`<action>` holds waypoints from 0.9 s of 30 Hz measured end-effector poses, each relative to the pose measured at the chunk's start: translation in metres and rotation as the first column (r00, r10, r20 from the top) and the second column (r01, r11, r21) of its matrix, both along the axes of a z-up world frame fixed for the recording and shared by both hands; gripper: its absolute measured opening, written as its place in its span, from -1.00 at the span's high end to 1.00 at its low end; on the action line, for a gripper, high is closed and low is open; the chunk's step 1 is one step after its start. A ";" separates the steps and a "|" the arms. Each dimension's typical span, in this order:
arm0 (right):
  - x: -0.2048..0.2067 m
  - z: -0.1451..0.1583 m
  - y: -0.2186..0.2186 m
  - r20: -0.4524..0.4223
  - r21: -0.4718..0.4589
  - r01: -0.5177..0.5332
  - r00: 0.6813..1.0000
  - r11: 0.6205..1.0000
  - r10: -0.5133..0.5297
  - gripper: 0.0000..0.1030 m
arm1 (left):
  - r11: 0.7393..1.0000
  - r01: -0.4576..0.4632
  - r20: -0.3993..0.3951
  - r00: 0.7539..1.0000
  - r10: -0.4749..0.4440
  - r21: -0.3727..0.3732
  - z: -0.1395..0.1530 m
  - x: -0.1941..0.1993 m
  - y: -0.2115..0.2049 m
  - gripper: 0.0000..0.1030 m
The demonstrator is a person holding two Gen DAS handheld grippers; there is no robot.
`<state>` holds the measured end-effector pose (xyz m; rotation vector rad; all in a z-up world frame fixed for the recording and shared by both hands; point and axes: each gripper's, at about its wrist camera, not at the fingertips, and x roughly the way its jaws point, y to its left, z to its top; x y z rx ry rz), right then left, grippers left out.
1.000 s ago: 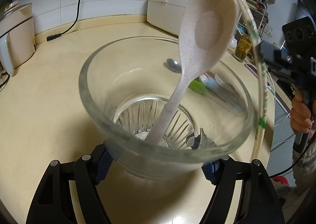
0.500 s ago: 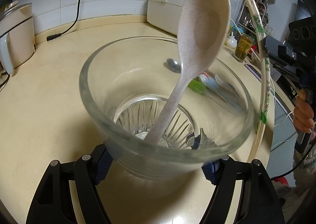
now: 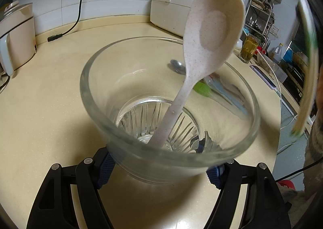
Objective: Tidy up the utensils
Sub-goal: 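Carry the chopsticks over the glass and lower them in while the left tool holds it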
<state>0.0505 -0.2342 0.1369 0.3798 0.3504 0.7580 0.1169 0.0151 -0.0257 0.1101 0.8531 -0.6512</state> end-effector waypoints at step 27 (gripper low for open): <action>0.034 0.023 0.042 0.134 -0.078 0.140 0.983 0.987 -0.129 0.85 | 1.000 -0.002 -0.005 1.000 0.002 -0.002 -0.002 -0.001 -0.001 -0.53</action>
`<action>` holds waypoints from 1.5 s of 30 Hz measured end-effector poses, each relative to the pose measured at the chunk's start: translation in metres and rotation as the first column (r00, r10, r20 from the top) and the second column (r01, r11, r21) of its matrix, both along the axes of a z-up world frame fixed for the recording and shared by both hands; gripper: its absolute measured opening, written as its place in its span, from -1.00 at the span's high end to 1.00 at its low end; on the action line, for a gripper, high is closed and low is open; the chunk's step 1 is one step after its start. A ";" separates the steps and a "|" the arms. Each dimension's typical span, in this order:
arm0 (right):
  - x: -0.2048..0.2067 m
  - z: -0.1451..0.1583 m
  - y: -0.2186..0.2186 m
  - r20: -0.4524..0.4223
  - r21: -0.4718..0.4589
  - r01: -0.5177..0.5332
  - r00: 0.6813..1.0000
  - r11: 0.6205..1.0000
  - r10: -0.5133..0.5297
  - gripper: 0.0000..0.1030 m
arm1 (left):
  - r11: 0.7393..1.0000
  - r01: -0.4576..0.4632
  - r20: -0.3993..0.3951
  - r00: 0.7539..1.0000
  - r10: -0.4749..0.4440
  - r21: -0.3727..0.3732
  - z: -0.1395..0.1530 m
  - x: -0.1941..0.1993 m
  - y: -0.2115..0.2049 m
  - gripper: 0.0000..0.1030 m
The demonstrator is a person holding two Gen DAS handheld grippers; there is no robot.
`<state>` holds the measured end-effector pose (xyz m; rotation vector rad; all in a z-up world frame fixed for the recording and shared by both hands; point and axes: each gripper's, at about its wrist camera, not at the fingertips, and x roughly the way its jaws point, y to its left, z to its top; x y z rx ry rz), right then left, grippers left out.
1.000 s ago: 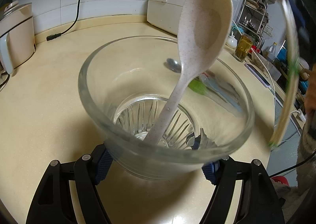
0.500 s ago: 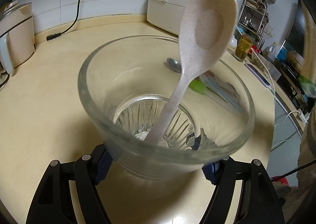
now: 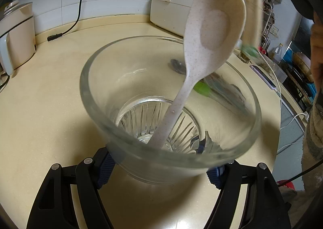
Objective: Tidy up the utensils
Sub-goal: 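Carry the chopsticks over the glass and lower them in while the left tool holds it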
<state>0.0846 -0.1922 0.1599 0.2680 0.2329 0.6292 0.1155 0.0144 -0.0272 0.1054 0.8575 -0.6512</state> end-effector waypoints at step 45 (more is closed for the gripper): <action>-0.011 -0.060 0.078 -0.120 -0.318 -0.121 0.989 0.940 0.087 0.84 | 1.000 -0.002 -0.011 1.000 0.002 0.006 0.000 0.001 0.000 -0.53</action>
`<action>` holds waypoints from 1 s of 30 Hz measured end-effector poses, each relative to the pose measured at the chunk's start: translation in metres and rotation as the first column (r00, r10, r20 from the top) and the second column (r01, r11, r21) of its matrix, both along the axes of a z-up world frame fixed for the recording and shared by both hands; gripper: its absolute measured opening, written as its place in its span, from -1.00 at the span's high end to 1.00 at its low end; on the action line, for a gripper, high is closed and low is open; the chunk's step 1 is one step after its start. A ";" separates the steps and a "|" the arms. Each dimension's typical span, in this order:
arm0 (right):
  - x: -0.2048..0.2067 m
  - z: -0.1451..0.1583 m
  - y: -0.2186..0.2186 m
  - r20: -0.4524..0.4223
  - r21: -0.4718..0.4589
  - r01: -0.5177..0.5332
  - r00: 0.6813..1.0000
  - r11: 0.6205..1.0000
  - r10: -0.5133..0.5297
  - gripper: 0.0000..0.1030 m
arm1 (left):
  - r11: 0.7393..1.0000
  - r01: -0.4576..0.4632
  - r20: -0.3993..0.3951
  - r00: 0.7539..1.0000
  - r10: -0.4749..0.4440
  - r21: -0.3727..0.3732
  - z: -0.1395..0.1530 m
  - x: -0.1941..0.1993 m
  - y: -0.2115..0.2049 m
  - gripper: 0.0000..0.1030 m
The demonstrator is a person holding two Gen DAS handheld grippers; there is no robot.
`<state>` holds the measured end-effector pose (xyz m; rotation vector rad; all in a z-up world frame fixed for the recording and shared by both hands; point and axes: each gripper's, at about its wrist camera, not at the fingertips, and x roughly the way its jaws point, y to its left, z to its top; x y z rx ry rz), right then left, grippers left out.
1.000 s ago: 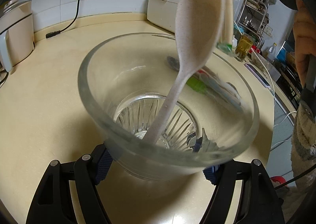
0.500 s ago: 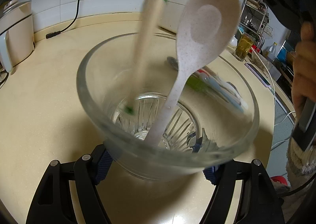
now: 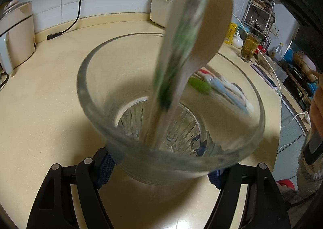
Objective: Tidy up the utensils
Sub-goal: 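Open the right tool to release the chopsticks into the glass while the left tool holds it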
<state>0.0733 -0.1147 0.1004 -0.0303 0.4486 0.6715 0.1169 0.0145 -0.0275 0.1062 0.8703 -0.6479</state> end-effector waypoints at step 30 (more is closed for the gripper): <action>-0.001 -0.024 -0.041 -0.145 0.039 0.130 0.982 0.991 -0.123 0.62 | 1.000 -0.001 -0.003 1.000 0.001 -0.001 0.000 -0.001 0.003 -0.53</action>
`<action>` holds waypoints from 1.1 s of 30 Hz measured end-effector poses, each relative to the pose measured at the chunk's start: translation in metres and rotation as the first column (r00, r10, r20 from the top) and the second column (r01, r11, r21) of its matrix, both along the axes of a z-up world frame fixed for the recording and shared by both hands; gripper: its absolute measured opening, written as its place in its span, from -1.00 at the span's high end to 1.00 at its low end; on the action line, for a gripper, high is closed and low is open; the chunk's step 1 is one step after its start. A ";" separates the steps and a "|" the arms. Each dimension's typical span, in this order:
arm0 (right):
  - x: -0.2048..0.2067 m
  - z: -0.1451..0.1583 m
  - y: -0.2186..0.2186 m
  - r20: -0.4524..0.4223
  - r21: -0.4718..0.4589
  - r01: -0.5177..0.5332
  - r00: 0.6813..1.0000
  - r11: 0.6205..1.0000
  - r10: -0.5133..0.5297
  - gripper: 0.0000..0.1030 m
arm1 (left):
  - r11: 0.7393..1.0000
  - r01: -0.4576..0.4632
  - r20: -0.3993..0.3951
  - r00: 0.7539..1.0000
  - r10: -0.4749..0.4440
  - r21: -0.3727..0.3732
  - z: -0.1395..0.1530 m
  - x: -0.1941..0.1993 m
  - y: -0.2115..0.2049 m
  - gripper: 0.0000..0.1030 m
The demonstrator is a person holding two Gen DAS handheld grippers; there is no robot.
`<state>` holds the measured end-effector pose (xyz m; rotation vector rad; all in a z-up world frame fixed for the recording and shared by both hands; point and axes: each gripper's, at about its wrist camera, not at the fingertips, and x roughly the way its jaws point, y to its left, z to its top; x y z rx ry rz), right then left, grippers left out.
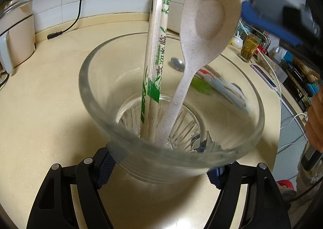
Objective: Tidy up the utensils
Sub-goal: 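Open the right tool to release the chopsticks into the glass while the left tool holds it, then move the open right tool back down to the utensil cluster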
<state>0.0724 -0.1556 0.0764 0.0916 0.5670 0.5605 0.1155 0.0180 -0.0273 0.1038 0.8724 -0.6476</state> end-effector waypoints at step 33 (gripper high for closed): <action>0.058 -0.007 0.032 -0.077 0.093 -0.193 0.977 0.977 0.201 0.65 | 0.999 -0.008 -0.029 1.000 0.007 -0.039 0.000 0.002 0.003 -0.53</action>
